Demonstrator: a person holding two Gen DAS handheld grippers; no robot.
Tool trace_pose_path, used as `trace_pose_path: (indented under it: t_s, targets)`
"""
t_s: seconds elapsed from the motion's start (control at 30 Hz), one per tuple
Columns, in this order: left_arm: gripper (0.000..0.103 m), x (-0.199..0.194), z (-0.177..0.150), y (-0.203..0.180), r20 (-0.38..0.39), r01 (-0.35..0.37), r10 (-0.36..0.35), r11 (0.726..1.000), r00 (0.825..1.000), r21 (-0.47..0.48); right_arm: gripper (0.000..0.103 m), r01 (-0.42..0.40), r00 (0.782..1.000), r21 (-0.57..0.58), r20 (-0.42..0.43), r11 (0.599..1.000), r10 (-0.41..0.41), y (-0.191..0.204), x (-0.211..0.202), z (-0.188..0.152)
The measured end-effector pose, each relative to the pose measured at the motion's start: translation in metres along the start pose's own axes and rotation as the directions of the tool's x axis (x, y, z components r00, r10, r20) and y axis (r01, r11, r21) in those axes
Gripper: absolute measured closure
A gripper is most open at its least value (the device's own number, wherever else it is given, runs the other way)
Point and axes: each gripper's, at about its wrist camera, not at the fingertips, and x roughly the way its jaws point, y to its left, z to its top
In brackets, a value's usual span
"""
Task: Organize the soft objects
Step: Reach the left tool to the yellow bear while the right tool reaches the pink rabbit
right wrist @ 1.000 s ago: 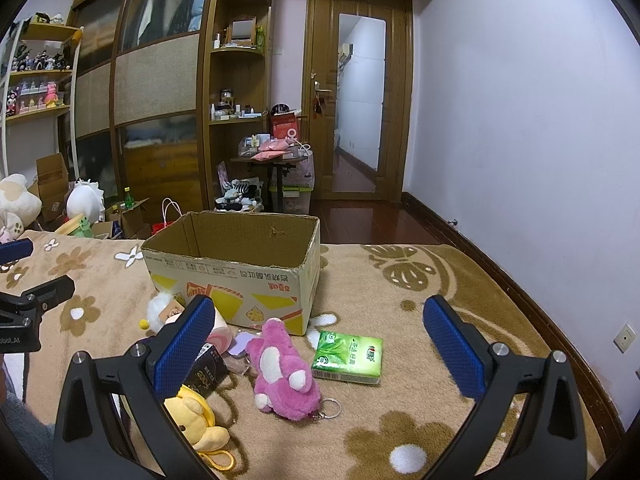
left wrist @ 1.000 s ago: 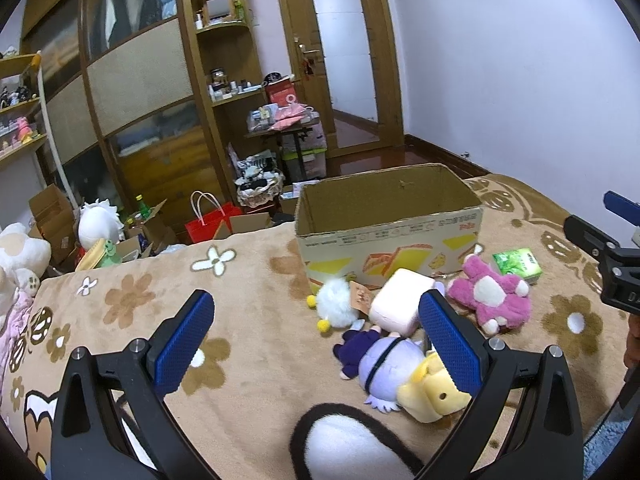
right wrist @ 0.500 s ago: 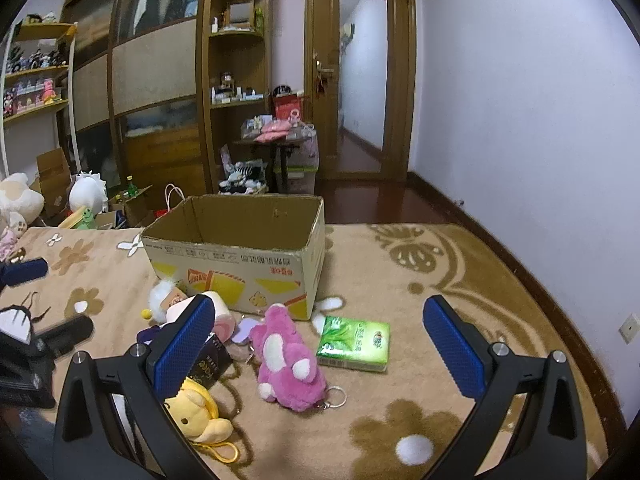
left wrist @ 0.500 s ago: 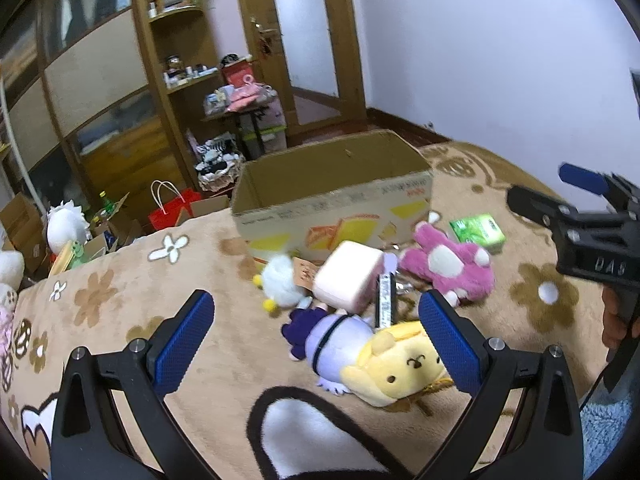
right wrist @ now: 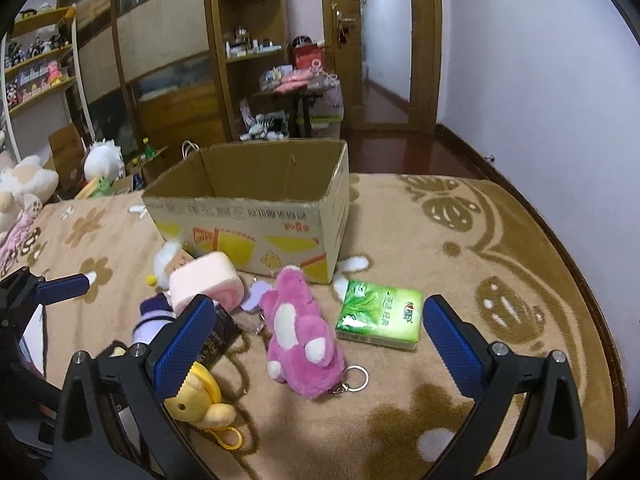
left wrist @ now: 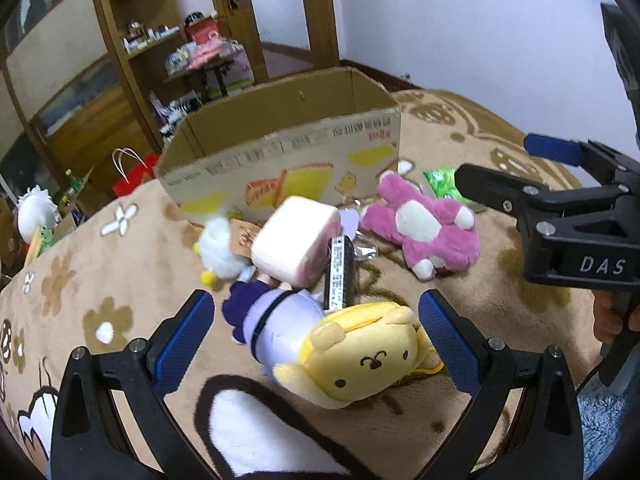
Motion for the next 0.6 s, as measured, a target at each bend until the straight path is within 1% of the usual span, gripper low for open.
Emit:
trace_pose_path:
  t_s: [0.1,0.13,0.27,0.33,0.47,0.53,0.6]
  targets:
    - [0.002,0.01,-0.003,-0.004,-0.04,0.025,-0.024,1.0,0.999,0.012,0.001,-0.018,1.0,-0.009,-0.02,1.0,0.018,-0.001,0.007,0.0]
    - [0.002,0.012,-0.004,-0.006,-0.049,0.028,-0.027,1.0,0.998,0.014,0.004,-0.028,0.999,-0.007,-0.036,1.0,0.027,-0.002,0.011,-0.001]
    - [0.002,0.026,-0.01,-0.012,-0.099,0.036,-0.032,0.999,0.995,0.039,0.007,-0.045,0.994,0.011,-0.1,0.999,0.045,-0.007,0.03,-0.005]
    - [0.002,0.033,-0.013,-0.015,-0.128,0.039,-0.032,0.998,0.991,0.051,0.013,-0.066,0.988,0.024,-0.14,0.998,0.069,-0.01,0.04,-0.009]
    - [0.002,0.046,-0.017,-0.017,-0.174,0.049,-0.038,0.997,0.984,0.058,0.015,-0.104,0.976,0.047,-0.19,0.993,0.111,-0.012,0.056,-0.014]
    - [0.004,0.05,-0.018,-0.017,-0.192,0.053,-0.042,0.997,0.981,0.054,0.023,-0.116,0.97,0.046,-0.211,0.992,0.124,-0.011,0.063,-0.017]
    - [0.005,0.051,-0.019,-0.017,-0.192,0.053,-0.042,0.997,0.98,0.054,0.025,-0.126,0.963,0.051,-0.231,0.991,0.135,-0.011,0.069,-0.02]
